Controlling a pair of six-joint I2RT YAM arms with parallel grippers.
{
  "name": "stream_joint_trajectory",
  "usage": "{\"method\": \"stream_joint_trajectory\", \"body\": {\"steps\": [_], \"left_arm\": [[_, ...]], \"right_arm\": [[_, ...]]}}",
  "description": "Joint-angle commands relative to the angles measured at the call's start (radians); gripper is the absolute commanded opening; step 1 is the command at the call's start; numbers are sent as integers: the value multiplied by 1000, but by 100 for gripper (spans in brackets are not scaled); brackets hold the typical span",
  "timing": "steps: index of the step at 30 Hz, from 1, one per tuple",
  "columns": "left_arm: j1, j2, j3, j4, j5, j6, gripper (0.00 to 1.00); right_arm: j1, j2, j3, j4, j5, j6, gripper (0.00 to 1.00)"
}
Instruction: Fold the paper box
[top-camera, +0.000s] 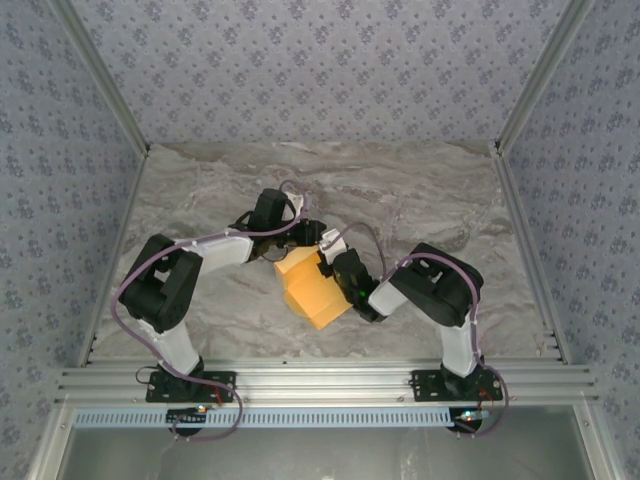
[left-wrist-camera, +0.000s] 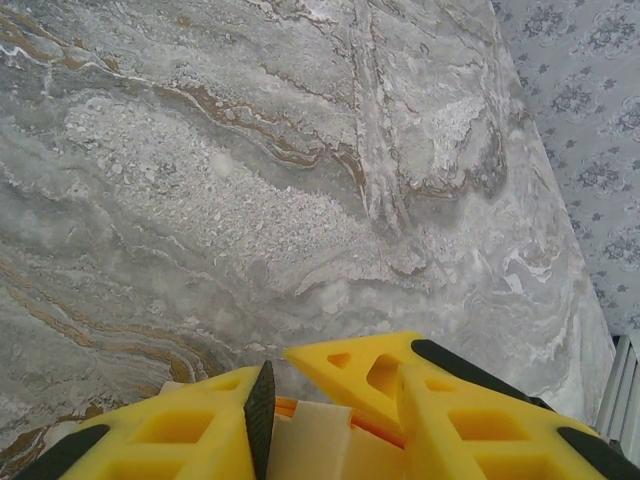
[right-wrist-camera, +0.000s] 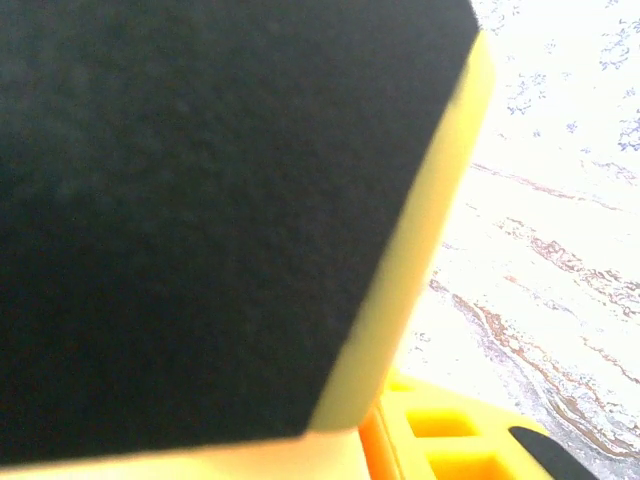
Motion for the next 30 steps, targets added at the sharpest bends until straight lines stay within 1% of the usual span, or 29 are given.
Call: {"method": "stream_joint_trajectory", "body": {"steps": [1,5,12,17,24,27,30], "left_arm": [[7,-9,-35,-122,-34,-6,37],[8,-13,-22,-160,-57,13,36],[7,-13,-23,-171,-66,19,35],[7,-14,-26,-169,-59,6,35],[7,-17,-33,-153,-46,-18,35],[7,-13,-36,-143,-40,-31,35],[8,-17,-46,-134,-43,-42,35]], "right_arm": [[-29,-4,-18,8,93,14,30],[-40,-38,-52,1,-116,-38,39],[-86,-67,-112,-10,-288,-44,45],[-86,-36,-85,-13,-267,-48,46],[-73,25,-7,-5,-161,-36,46],[-58,55,28,-8,-102,-45,42],[-43,81,50,-9,-35,-52,35]]}}
